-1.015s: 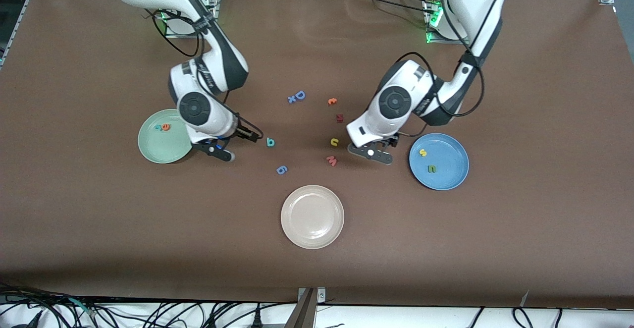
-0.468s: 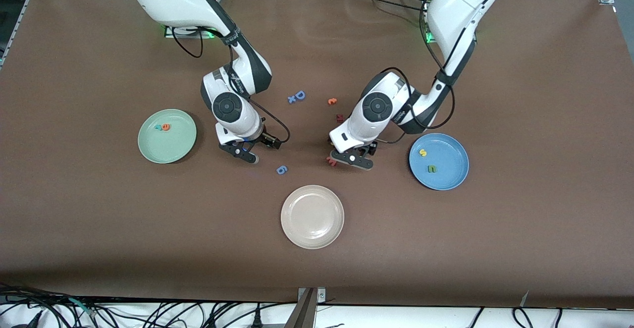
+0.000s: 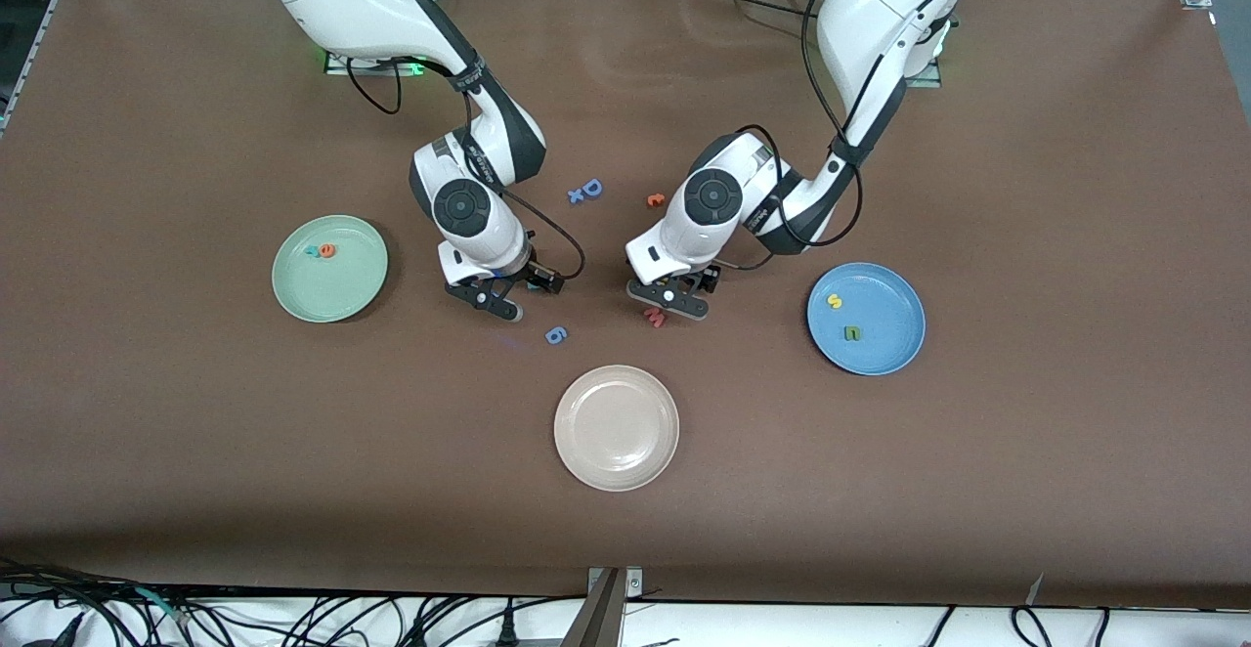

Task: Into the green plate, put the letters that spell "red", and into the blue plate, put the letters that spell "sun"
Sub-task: 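Grasp the teal q with the right gripper while the left gripper grasps yellow u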

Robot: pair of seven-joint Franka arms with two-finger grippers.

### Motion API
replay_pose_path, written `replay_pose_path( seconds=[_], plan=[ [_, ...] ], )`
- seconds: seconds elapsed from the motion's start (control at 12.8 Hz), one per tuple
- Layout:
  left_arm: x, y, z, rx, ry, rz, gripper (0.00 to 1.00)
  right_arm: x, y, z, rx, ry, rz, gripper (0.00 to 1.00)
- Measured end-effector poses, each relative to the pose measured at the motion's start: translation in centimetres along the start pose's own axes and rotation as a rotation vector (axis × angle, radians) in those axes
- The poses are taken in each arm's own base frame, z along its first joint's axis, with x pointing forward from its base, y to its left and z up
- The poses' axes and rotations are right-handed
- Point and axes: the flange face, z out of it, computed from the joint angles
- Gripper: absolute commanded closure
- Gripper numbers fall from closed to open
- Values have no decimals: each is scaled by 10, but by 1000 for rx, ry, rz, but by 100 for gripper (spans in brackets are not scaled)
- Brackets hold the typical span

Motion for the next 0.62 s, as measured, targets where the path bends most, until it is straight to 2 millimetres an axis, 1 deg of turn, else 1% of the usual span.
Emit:
replay_pose_path(
  seconds=[0.08, 0.16, 0.23, 0.31, 0.39, 0.47, 0.55, 0.62],
  plan=[
    [-2, 2, 4, 1, -6, 3, 6, 0, -1, 1, 1, 1, -1, 49],
    [-3, 1, 8, 2, -11, 2, 9, 0, -3, -2, 6, 4, -2, 57],
    [-3, 1, 12, 0, -10, 1, 15, 0, -3, -3, 6, 4, -2, 65],
    [-4, 1, 17, 0, -13, 1, 29, 1, -3, -4, 8, 5, -2, 69],
    [-4, 0, 18, 0, -12, 1, 44, 1, -4, -5, 11, 7, -2, 73],
    [-2, -1, 17, 1, -10, -1, 64, 1, -5, -9, 15, 10, -2, 76],
    [-2, -1, 17, 1, -8, -1, 86, 1, -5, -7, 13, 9, -2, 76],
    [-1, -1, 17, 1, -7, -1, 96, 1, -5, -7, 13, 9, -2, 76]
  ],
)
